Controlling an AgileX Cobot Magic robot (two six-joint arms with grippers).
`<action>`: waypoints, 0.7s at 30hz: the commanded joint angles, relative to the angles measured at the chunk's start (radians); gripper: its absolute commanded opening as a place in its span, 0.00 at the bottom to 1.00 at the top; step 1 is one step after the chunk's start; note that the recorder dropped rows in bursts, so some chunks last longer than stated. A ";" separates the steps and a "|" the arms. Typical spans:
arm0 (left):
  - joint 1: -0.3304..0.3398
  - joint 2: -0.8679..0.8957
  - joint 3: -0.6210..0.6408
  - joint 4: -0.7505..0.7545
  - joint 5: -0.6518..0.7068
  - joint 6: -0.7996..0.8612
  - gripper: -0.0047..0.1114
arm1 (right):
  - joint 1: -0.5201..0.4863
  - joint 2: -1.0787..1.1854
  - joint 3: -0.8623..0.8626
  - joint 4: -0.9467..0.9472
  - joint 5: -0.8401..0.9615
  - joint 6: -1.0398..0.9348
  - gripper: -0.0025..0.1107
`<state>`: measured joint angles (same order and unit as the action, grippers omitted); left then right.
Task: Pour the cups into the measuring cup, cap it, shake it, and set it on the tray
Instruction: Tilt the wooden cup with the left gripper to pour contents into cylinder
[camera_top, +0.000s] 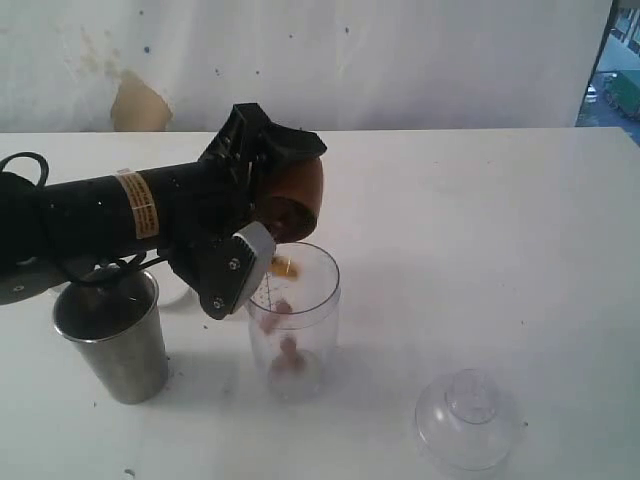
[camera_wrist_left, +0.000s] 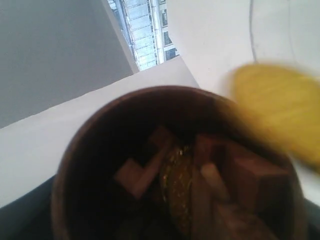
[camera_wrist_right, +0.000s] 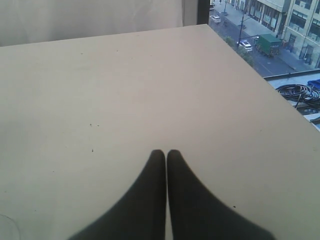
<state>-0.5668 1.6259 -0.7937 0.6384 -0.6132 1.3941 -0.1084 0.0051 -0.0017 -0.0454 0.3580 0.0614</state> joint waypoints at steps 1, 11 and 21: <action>-0.004 -0.012 0.002 -0.025 -0.029 0.001 0.04 | -0.004 -0.005 0.002 -0.003 -0.007 0.003 0.03; -0.004 -0.008 0.002 -0.026 -0.045 0.073 0.04 | -0.004 -0.005 0.002 -0.003 -0.007 0.003 0.03; -0.004 -0.008 0.002 -0.027 -0.070 0.176 0.04 | -0.004 -0.005 0.002 -0.003 -0.007 0.003 0.03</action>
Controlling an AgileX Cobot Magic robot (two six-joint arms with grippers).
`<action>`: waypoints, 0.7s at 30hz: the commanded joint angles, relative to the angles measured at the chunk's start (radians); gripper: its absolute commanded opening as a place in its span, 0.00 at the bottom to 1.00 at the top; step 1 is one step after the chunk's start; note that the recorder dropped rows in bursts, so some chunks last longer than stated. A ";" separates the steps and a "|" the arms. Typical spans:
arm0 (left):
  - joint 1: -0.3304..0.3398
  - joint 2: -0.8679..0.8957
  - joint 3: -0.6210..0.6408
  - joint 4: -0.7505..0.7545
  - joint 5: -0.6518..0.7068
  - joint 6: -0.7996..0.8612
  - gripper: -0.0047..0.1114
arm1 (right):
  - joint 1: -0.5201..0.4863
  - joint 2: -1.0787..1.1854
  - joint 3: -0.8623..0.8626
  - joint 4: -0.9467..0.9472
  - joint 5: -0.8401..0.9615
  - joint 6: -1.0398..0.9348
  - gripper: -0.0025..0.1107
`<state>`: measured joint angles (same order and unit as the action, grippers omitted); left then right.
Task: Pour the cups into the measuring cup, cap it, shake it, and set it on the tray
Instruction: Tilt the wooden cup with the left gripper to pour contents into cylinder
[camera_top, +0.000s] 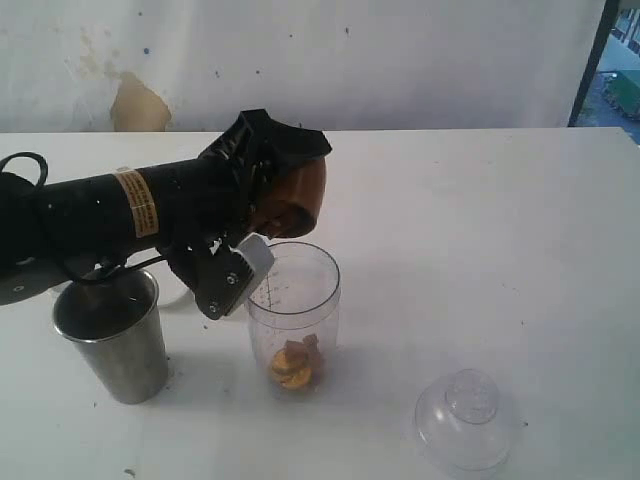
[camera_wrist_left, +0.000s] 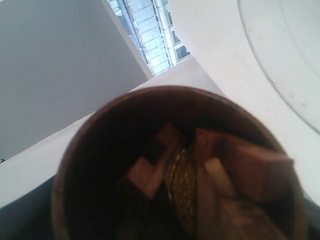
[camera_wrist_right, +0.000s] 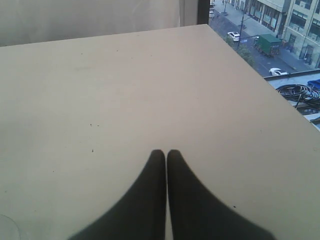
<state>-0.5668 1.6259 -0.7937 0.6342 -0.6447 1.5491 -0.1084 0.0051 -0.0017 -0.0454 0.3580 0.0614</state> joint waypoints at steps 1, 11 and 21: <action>-0.004 -0.008 0.002 -0.023 -0.038 0.021 0.04 | -0.004 -0.005 0.002 -0.003 -0.007 0.003 0.03; -0.004 -0.008 0.002 -0.023 -0.048 0.065 0.04 | -0.004 -0.005 0.002 -0.003 -0.007 0.003 0.03; -0.004 -0.008 0.049 -0.043 -0.128 0.080 0.04 | -0.004 -0.005 0.002 -0.003 -0.007 0.003 0.03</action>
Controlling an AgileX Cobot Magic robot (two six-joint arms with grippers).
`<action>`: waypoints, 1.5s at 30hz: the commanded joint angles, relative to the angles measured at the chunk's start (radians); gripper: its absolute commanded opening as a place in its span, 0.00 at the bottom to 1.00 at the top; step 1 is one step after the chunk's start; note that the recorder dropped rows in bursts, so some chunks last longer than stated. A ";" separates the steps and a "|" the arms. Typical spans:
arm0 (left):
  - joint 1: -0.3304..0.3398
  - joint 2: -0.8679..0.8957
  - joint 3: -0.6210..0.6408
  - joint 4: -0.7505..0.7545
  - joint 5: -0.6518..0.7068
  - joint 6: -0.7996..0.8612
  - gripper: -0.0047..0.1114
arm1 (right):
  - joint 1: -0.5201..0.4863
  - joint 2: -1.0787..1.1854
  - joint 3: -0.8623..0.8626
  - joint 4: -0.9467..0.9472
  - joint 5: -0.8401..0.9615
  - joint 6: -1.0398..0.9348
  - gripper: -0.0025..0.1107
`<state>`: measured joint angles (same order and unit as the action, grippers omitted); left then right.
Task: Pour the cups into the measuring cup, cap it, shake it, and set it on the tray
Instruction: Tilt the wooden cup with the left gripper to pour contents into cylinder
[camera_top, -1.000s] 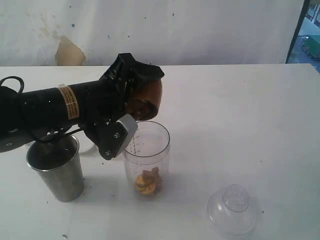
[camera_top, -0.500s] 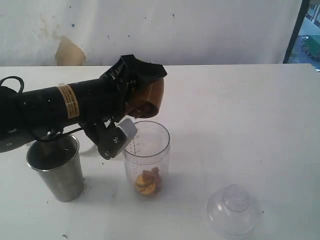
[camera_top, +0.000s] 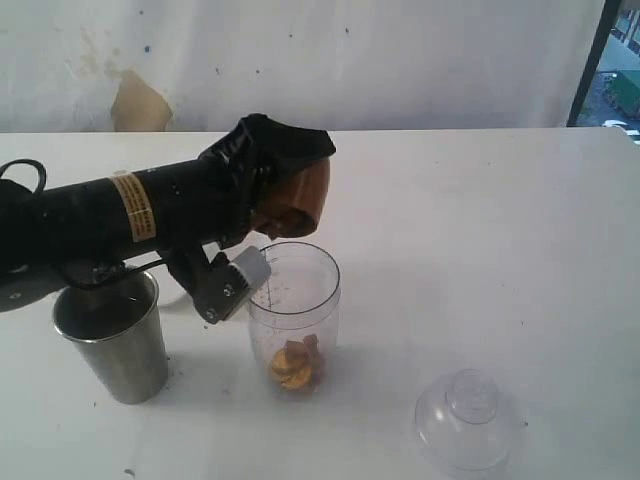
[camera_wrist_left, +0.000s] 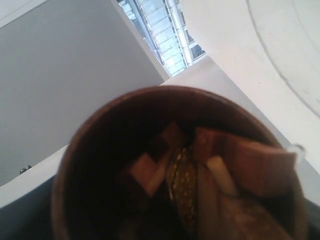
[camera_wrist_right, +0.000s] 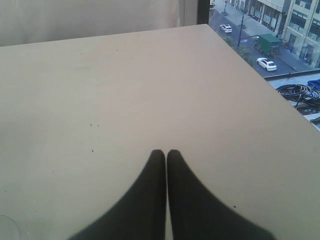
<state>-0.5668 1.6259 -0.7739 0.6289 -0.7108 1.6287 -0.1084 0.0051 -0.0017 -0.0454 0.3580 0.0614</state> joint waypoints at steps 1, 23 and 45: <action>-0.004 -0.008 0.033 -0.052 -0.073 0.014 0.04 | -0.004 -0.005 0.002 -0.003 -0.007 0.003 0.03; -0.004 0.090 0.039 -0.178 -0.263 0.191 0.04 | -0.004 -0.005 0.002 -0.003 -0.007 0.003 0.03; -0.004 0.090 0.045 -0.182 -0.366 -0.432 0.04 | -0.004 -0.005 0.002 -0.003 -0.007 0.003 0.03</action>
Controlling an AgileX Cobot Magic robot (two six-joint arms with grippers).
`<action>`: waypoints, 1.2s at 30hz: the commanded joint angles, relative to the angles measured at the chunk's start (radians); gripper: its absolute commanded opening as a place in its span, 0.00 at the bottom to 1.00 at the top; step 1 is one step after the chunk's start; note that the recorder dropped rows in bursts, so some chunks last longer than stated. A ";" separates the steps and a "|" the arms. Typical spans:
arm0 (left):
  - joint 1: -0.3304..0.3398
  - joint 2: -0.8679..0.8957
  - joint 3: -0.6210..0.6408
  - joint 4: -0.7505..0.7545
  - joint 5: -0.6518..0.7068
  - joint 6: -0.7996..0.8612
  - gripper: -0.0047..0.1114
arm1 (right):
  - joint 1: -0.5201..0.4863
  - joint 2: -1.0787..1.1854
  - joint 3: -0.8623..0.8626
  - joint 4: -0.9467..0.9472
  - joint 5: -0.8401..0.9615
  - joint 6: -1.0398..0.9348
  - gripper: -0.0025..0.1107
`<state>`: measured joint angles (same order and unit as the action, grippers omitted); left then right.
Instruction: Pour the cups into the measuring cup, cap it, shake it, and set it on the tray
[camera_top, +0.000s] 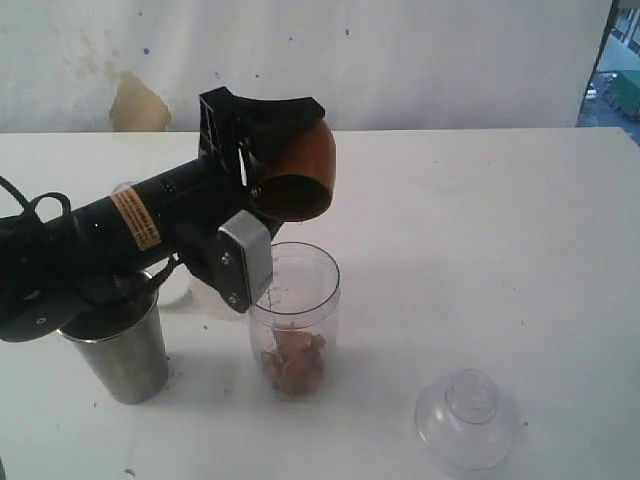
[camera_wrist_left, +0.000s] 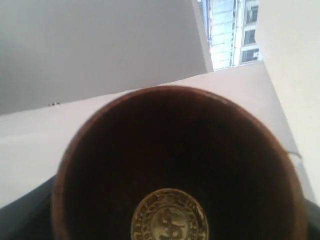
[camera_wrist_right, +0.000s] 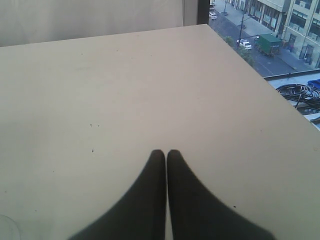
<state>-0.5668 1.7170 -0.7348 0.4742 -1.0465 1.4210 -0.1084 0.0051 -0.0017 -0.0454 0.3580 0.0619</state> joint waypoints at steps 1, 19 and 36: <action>-0.004 -0.001 0.006 -0.032 -0.030 -0.265 0.04 | -0.004 -0.005 0.002 -0.003 -0.007 0.002 0.03; -0.004 -0.001 0.006 -0.039 -0.034 0.576 0.04 | -0.004 -0.005 0.002 -0.003 -0.007 0.021 0.03; -0.004 0.011 0.006 -0.044 0.022 0.352 0.04 | -0.004 -0.005 0.002 -0.003 -0.007 0.021 0.03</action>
<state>-0.5668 1.7231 -0.7340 0.5152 -1.0120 1.6463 -0.1084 0.0051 -0.0017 -0.0454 0.3580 0.0790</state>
